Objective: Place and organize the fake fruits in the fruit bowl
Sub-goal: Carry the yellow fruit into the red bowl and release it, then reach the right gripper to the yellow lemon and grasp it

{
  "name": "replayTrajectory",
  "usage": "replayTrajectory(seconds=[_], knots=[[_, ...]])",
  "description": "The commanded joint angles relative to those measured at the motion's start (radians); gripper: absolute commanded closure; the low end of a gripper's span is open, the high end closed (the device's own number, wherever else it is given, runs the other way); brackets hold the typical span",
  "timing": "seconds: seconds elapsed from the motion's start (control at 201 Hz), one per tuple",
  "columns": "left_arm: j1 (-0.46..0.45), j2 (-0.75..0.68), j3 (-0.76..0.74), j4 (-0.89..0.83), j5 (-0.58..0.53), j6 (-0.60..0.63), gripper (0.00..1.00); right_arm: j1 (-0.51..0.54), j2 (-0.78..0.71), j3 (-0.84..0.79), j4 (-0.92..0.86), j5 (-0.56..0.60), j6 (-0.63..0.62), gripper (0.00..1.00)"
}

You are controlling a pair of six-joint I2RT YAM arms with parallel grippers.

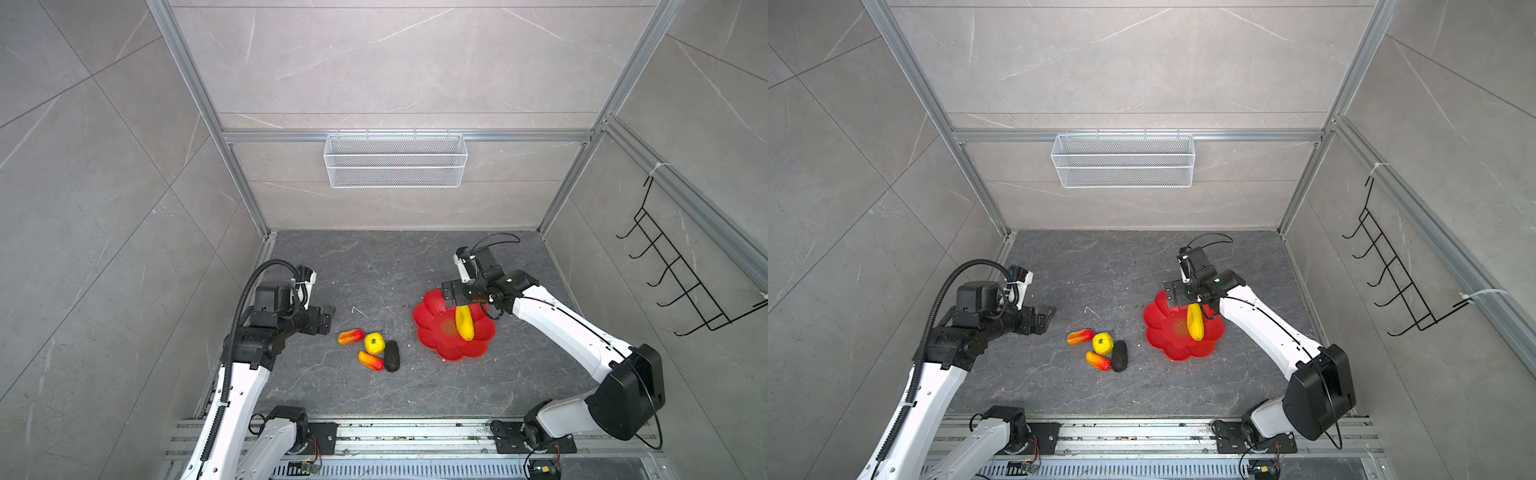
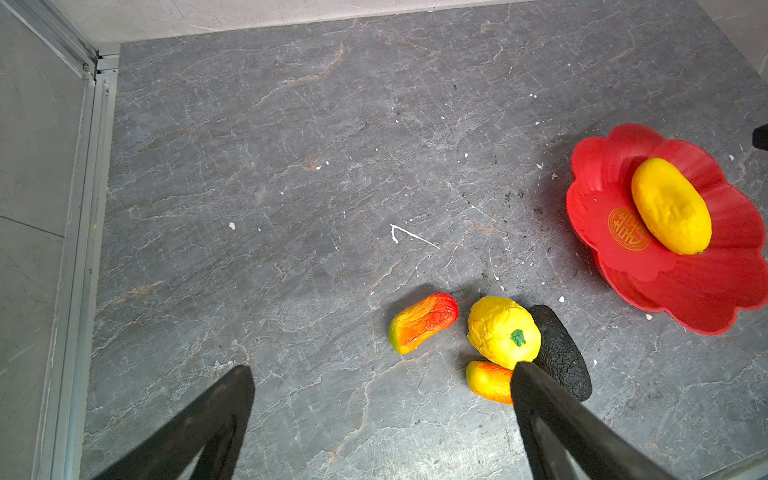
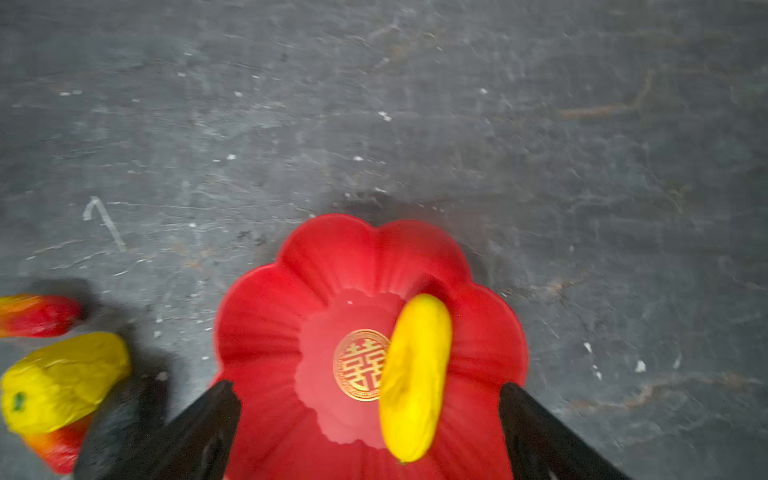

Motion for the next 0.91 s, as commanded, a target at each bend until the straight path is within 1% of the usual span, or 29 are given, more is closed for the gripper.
replayTrajectory(seconds=[0.0,0.06,0.159,0.294,0.364,0.478,0.598,0.757,0.902], knots=[[0.004,-0.002,0.007,0.014,0.006,-0.004,0.0,0.145,0.062,0.059,-0.032,-0.01,0.022,0.01],[0.004,-0.001,0.008,0.015,0.006,-0.005,0.0,0.219,0.113,0.095,-0.006,-0.025,0.029,0.01],[0.004,0.004,0.015,0.015,0.001,-0.005,0.0,0.311,0.203,0.149,0.032,-0.052,0.035,0.01],[0.004,0.017,0.02,0.01,0.001,-0.004,0.0,0.399,0.33,0.225,0.073,-0.086,0.045,0.01],[0.004,0.017,0.016,0.01,0.0,-0.003,0.0,0.429,0.391,0.262,0.074,-0.083,0.054,0.01],[0.004,0.007,0.009,0.013,-0.003,-0.005,0.0,0.452,0.477,0.303,0.082,-0.081,0.081,0.01],[0.004,0.006,0.011,0.014,-0.004,-0.003,0.0,0.458,0.529,0.314,0.091,-0.071,0.116,0.01],[0.004,0.007,0.009,0.014,0.0,-0.004,0.0,0.462,0.566,0.309,0.095,-0.059,0.14,0.01],[0.004,0.006,0.007,0.014,0.0,-0.004,0.0,0.466,0.597,0.304,0.106,-0.066,0.149,0.04]])
